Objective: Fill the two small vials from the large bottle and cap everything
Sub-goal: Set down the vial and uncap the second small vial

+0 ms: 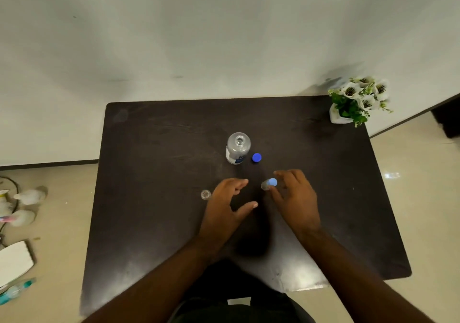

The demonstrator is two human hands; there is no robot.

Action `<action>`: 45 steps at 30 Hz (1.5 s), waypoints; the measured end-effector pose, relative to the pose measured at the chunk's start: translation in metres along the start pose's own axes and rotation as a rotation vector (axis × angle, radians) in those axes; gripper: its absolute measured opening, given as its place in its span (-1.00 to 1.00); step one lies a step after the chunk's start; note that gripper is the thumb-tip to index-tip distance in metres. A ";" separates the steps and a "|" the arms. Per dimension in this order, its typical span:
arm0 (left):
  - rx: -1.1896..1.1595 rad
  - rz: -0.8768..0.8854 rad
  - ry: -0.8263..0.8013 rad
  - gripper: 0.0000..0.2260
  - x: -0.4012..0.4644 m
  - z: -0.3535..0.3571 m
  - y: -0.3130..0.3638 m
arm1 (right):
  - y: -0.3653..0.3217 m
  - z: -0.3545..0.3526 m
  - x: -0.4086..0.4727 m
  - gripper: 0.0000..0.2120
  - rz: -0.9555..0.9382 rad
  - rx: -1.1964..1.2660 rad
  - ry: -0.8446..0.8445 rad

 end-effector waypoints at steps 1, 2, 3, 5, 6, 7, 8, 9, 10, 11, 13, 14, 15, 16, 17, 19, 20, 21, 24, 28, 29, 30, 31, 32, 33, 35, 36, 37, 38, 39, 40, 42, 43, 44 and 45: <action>-0.015 -0.024 -0.029 -0.50 0.008 0.012 -0.002 | 0.004 0.002 0.001 -0.65 0.006 -0.007 -0.017; -0.026 -0.038 -0.049 -0.50 0.016 0.024 -0.004 | 0.008 0.004 0.003 -0.64 0.009 -0.011 -0.030; -0.028 -0.045 -0.065 -0.49 0.023 0.034 -0.008 | 0.011 0.007 0.005 -0.64 0.010 -0.013 -0.041; 0.004 -0.070 -0.109 -0.44 0.034 0.053 -0.016 | 0.017 0.014 0.008 -0.64 0.024 -0.020 -0.062; 0.021 -0.087 -0.131 -0.42 0.039 0.062 -0.020 | 0.020 0.017 0.010 -0.64 0.032 -0.024 -0.073; 0.032 -0.100 -0.145 -0.41 0.044 0.069 -0.024 | 0.023 0.020 0.011 -0.65 0.034 -0.026 -0.082; 0.043 -0.107 -0.148 -0.41 0.048 0.074 -0.028 | 0.025 0.024 0.012 -0.65 0.025 -0.025 -0.087; 0.057 -0.110 -0.148 -0.43 0.052 0.079 -0.031 | 0.027 0.027 0.013 -0.67 0.017 -0.023 -0.092; 0.069 -0.112 -0.148 -0.46 0.056 0.083 -0.034 | 0.031 0.030 0.014 -0.68 0.013 -0.021 -0.103; 0.077 -0.112 -0.145 -0.50 0.060 0.086 -0.035 | 0.035 0.034 0.015 -0.70 0.016 -0.022 -0.117; 0.099 -0.104 -0.142 -0.62 0.064 0.090 -0.036 | 0.041 0.039 0.017 -0.73 0.028 -0.023 -0.139; 0.109 -0.094 -0.141 -0.68 0.065 0.092 -0.034 | 0.042 0.040 0.018 -0.75 0.025 -0.019 -0.136; 0.107 -0.083 -0.140 -0.72 0.066 0.093 -0.031 | 0.043 0.039 0.020 -0.76 0.013 -0.012 -0.128; 0.094 -0.073 -0.136 -0.75 0.066 0.092 -0.027 | 0.041 0.036 0.023 -0.78 -0.008 -0.006 -0.118; 0.076 -0.060 -0.126 -0.76 0.065 0.090 -0.021 | 0.038 0.030 0.026 -0.79 -0.034 0.003 -0.108; 0.034 -0.025 -0.092 -0.77 0.064 0.083 -0.005 | 0.028 0.011 0.034 -0.79 -0.100 0.046 -0.070; 0.009 -0.007 -0.075 -0.76 0.062 0.078 0.007 | 0.021 -0.004 0.038 -0.79 -0.132 0.078 -0.040; -0.016 0.017 -0.061 -0.76 0.061 0.072 0.020 | 0.012 -0.021 0.042 -0.80 -0.166 0.111 -0.001; -0.077 0.097 -0.022 -0.77 0.062 0.051 0.070 | -0.023 -0.085 0.053 -0.83 -0.318 0.189 0.142; -0.147 0.251 0.075 -0.84 0.073 0.011 0.161 | -0.069 -0.180 0.072 -0.81 -0.495 0.354 0.265; -0.154 0.288 0.093 -0.90 0.076 0.000 0.188 | -0.082 -0.204 0.077 -0.82 -0.533 0.378 0.283; -0.161 0.321 0.104 -0.90 0.077 -0.009 0.213 | -0.093 -0.227 0.081 -0.82 -0.567 0.400 0.297; -0.171 0.360 0.105 -0.87 0.077 -0.017 0.239 | -0.103 -0.249 0.084 -0.82 -0.599 0.425 0.308; -0.181 0.397 0.094 -0.87 0.076 -0.024 0.264 | -0.113 -0.269 0.088 -0.82 -0.629 0.452 0.308; -0.188 0.424 0.077 -0.88 0.075 -0.030 0.284 | -0.121 -0.285 0.092 -0.82 -0.647 0.480 0.292; -0.191 0.490 0.066 -0.92 0.069 -0.045 0.327 | -0.140 -0.320 0.097 -0.80 -0.694 0.505 0.256; -0.193 0.514 0.064 -0.93 0.066 -0.052 0.345 | -0.149 -0.335 0.100 -0.80 -0.711 0.501 0.228; -0.196 0.529 0.064 -0.94 0.064 -0.059 0.361 | -0.158 -0.349 0.103 -0.80 -0.729 0.490 0.195; -0.199 0.533 0.065 -0.96 0.063 -0.065 0.372 | -0.166 -0.361 0.106 -0.79 -0.742 0.480 0.159; -0.204 0.538 0.074 -0.97 0.062 -0.072 0.385 | -0.175 -0.373 0.108 -0.77 -0.763 0.476 0.134; -0.208 0.544 0.087 -0.95 0.060 -0.079 0.396 | -0.184 -0.385 0.108 -0.75 -0.783 0.479 0.117; -0.209 0.556 0.119 -0.92 0.055 -0.090 0.415 | -0.198 -0.405 0.105 -0.70 -0.807 0.516 0.121; -0.194 0.569 0.146 -0.90 0.051 -0.096 0.424 | -0.205 -0.414 0.102 -0.69 -0.820 0.533 0.147; -0.174 0.577 0.170 -0.88 0.049 -0.100 0.432 | -0.209 -0.421 0.101 -0.68 -0.818 0.544 0.181; -0.159 0.577 0.185 -0.87 0.049 -0.103 0.436 | -0.211 -0.426 0.101 -0.67 -0.808 0.550 0.222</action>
Point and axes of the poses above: each hand's wrist, its own x-axis towards the middle knuckle, its own z-axis out of the palm, y = z × x, the point moved 8 cm from there along x, towards the middle knuckle, and after that the axes turned 7 degrees about -z, right-handed, at the moved point
